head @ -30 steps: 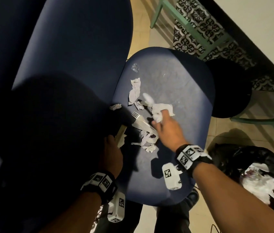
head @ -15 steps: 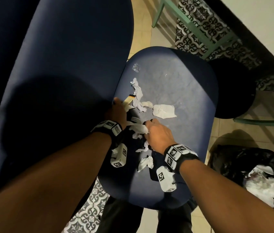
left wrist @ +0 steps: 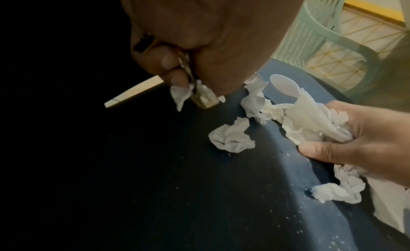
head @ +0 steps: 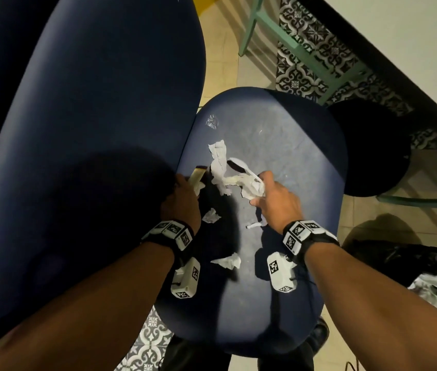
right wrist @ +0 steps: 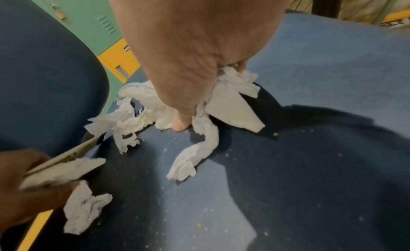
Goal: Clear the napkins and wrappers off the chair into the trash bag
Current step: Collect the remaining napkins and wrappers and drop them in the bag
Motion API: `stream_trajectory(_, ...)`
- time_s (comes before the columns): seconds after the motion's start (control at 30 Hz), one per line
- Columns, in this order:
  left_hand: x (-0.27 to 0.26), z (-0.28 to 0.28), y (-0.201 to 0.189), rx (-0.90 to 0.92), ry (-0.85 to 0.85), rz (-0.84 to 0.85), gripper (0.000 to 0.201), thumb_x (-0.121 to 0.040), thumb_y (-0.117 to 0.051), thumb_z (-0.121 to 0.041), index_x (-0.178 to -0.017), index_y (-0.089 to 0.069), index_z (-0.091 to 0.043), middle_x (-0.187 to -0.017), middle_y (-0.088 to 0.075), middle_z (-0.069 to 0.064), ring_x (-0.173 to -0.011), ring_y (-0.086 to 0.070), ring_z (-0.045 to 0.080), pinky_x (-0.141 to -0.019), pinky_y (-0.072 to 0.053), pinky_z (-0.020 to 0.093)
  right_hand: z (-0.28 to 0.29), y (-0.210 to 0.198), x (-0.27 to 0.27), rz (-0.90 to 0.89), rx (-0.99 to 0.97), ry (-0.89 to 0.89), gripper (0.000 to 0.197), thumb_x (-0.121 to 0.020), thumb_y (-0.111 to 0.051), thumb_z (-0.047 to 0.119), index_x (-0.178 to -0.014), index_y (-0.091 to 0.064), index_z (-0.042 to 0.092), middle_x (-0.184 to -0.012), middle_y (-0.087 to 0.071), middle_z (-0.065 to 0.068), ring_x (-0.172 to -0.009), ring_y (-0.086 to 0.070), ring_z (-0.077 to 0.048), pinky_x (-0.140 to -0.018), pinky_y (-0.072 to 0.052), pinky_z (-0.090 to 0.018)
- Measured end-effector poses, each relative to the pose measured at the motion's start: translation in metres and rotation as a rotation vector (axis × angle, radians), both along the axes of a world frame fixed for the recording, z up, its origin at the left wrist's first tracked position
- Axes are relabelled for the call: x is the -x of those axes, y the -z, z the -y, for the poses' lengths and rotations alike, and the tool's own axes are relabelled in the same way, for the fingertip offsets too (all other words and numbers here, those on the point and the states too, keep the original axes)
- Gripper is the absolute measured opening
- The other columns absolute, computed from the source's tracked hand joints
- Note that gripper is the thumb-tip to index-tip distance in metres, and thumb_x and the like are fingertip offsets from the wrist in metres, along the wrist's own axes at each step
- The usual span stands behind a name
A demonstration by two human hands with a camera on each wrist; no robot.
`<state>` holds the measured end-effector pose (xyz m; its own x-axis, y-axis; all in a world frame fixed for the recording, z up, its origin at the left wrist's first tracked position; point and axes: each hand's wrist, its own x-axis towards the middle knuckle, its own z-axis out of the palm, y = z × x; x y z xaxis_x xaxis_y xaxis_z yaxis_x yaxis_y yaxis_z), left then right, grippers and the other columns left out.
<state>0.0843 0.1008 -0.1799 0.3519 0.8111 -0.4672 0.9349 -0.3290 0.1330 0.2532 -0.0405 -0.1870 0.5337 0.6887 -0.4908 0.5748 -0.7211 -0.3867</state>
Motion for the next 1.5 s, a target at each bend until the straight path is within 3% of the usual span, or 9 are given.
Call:
stream_trajectory(0.33,0.0,-0.009,0.005,0.138,-0.072,-0.045,0.051,-0.103,-0.046,-0.008,-0.15,-0.029,0.001,-0.137,-0.059,0.025,-0.122,-0.062,0.04,-0.098,-0.051,0.045,0.014,-0.019,0.002,-0.062,-0.2,0.289,0.012,-0.097,-0.058,0.012,-0.104,-0.048,0.013,-0.095,-0.055,-0.004,-0.076,-0.054,-0.025,-0.066,-0.04,-0.035)
stream_trajectory(0.47,0.003,-0.006,-0.01,0.241,-0.282,0.216,0.039,-0.1,-0.054,-0.007,-0.137,-0.041,-0.003,-0.129,-0.062,0.023,-0.116,-0.065,0.041,-0.087,-0.054,0.041,-0.02,-0.028,0.014,-0.109,-0.329,0.239,0.02,-0.098,-0.054,0.011,-0.112,-0.044,0.02,-0.084,-0.062,-0.004,-0.068,-0.058,-0.025,-0.061,-0.047,-0.038)
stream_trajectory(0.6,-0.008,-0.013,-0.038,0.163,-0.372,0.477,0.027,-0.101,-0.052,-0.013,-0.126,-0.045,-0.007,-0.117,-0.067,0.02,-0.105,-0.066,0.039,-0.076,-0.045,0.035,-0.057,-0.023,0.039,-0.137,-0.201,0.146,0.047,-0.083,-0.071,0.054,-0.108,-0.042,0.027,-0.099,-0.068,-0.007,-0.08,-0.064,-0.037,-0.068,-0.055,-0.047)
stream_trajectory(0.73,-0.036,-0.036,-0.037,0.108,-0.323,0.596,0.035,-0.099,-0.059,-0.038,-0.116,-0.044,-0.012,-0.102,-0.071,0.015,-0.092,-0.07,0.036,-0.076,-0.055,0.04,-0.055,-0.001,0.055,-0.045,-0.146,0.096,0.024,-0.091,-0.064,0.034,-0.1,-0.042,0.026,-0.097,-0.063,-0.007,-0.081,-0.066,-0.041,-0.067,-0.054,-0.045)
stream_trajectory(0.83,-0.063,-0.044,-0.025,0.118,-0.297,0.528,0.047,-0.092,-0.064,-0.048,-0.109,-0.041,-0.011,-0.096,-0.071,0.017,-0.088,-0.07,0.039,-0.073,-0.056,0.044,-0.039,0.008,0.051,-0.048,-0.085,0.14,0.013,-0.092,-0.055,0.02,-0.099,-0.046,0.027,-0.098,-0.064,-0.005,-0.086,-0.066,-0.038,-0.069,-0.051,-0.041)
stream_trajectory(1.03,-0.096,-0.027,0.005,0.221,-0.119,0.193,0.085,-0.06,-0.072,-0.078,-0.111,-0.058,-0.011,-0.108,-0.072,0.01,-0.098,-0.071,0.034,-0.081,-0.058,0.039,0.034,0.002,0.032,-0.091,-0.063,0.253,0.02,-0.09,-0.068,0.035,-0.101,-0.057,0.022,-0.093,-0.064,-0.002,-0.083,-0.065,-0.031,-0.07,-0.052,-0.039)
stream_trajectory(1.23,-0.103,-0.022,0.019,0.205,0.25,0.103,0.036,-0.093,-0.064,-0.039,-0.107,-0.065,-0.006,-0.107,-0.073,0.017,-0.101,-0.072,0.037,-0.077,-0.056,0.04,0.047,-0.006,0.025,-0.197,-0.07,0.21,0.023,-0.088,-0.068,0.046,-0.098,-0.057,0.028,-0.09,-0.064,0.003,-0.08,-0.062,-0.023,-0.071,-0.053,-0.042)
stream_trajectory(1.33,-0.099,-0.035,0.02,0.262,0.209,0.156,0.03,-0.095,-0.062,-0.033,-0.107,-0.063,-0.005,-0.107,-0.071,0.015,-0.101,-0.072,0.035,-0.075,-0.053,0.037,0.044,-0.016,0.022,-0.248,-0.113,0.24,0.018,-0.088,-0.07,0.042,-0.095,-0.056,0.033,-0.089,-0.065,0.005,-0.078,-0.062,-0.018,-0.068,-0.05,-0.033)
stream_trajectory(1.5,-0.104,-0.023,0.007,0.259,0.073,0.144,0.081,-0.071,-0.076,-0.061,-0.128,-0.055,-0.006,-0.106,-0.072,0.011,-0.096,-0.073,0.034,-0.076,-0.058,0.036,0.048,-0.042,0.023,-0.364,-0.259,0.398,0.018,-0.09,-0.075,0.03,-0.09,-0.058,0.035,-0.08,-0.069,0.006,-0.069,-0.063,-0.008,-0.058,-0.044,-0.015)
